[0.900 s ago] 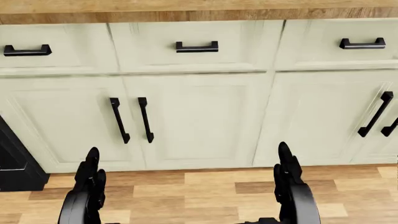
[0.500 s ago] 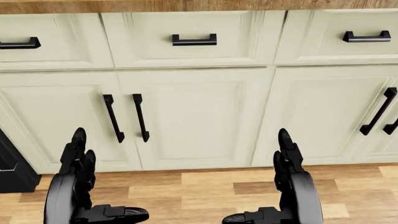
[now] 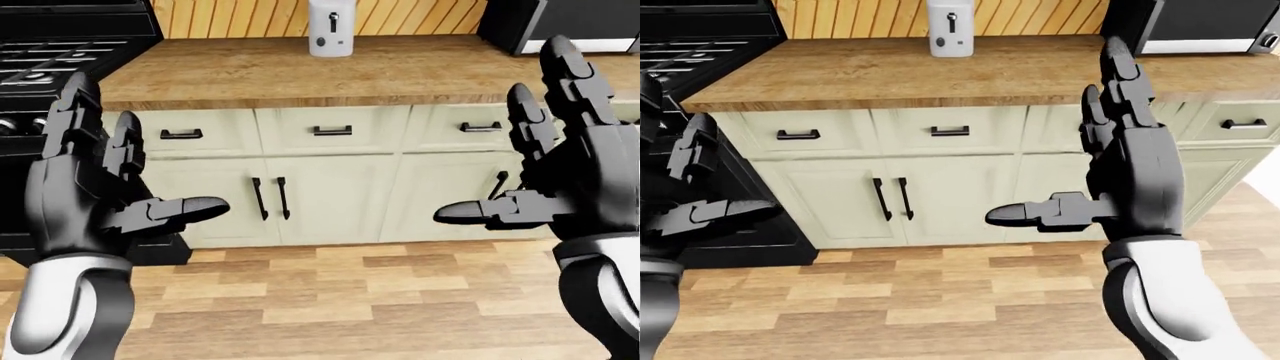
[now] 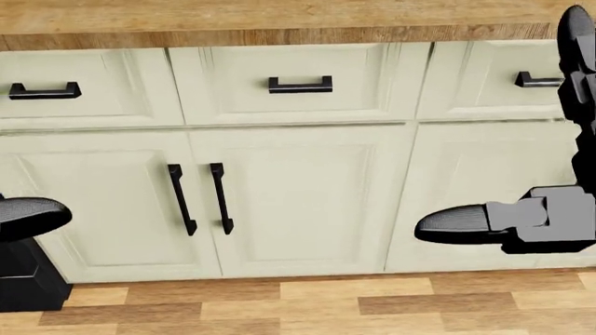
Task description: Navigate to the microwave.
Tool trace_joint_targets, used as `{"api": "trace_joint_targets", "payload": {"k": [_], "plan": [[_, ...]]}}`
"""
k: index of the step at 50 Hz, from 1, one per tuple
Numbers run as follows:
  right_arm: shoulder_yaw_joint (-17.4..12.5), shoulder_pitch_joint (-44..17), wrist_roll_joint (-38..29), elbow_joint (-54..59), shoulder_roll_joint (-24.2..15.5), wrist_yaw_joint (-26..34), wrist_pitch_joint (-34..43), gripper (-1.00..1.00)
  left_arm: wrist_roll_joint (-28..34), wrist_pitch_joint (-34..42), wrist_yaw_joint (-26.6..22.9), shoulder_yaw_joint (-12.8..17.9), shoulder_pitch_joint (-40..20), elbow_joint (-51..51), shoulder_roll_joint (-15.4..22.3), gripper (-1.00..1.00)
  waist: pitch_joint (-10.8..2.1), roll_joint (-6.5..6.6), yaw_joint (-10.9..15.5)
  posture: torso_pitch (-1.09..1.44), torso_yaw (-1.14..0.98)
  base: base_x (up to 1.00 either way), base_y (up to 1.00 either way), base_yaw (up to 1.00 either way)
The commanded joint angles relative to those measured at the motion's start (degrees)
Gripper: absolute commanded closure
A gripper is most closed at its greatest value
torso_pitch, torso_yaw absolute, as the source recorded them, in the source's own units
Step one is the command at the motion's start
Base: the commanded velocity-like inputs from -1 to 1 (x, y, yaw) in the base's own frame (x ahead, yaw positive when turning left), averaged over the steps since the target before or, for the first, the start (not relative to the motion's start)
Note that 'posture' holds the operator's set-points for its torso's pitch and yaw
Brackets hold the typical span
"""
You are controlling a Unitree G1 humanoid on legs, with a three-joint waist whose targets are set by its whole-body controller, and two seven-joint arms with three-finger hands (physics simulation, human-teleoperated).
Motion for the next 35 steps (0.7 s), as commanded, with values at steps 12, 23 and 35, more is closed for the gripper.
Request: {"api": "trace_joint_targets", "payload": {"k": [12, 23, 35], "plan": [[-1.34, -0.17, 29.10, -1.58, -13.61, -22.61, -12.08, -1.00, -10.98, -1.30, 8.33, 2.48, -0.10, -2.73, 7.90, -1.00, 1.02, -1.22, -0.14, 0.00, 0.00, 0.00, 0.00, 0.00], [-1.13, 1.23, 27.34, -1.58, -13.59, -21.63, -14.15, -1.00, -8.90, -1.54, 7.10, 2.21, 0.26, -2.35, 7.70, -1.00, 0.17, -1.06, -0.44, 0.00, 0.00, 0.00, 0.02, 0.00], [-1.30, 1.92, 25.62, -1.58, -11.58, -19.92, -13.45, -1.00, -7.90, -1.47, 6.39, 1.65, 0.07, -1.68, 7.22, -1.00, 0.20, -0.67, -0.70, 0.00, 0.00, 0.00, 0.11, 0.00]]}}
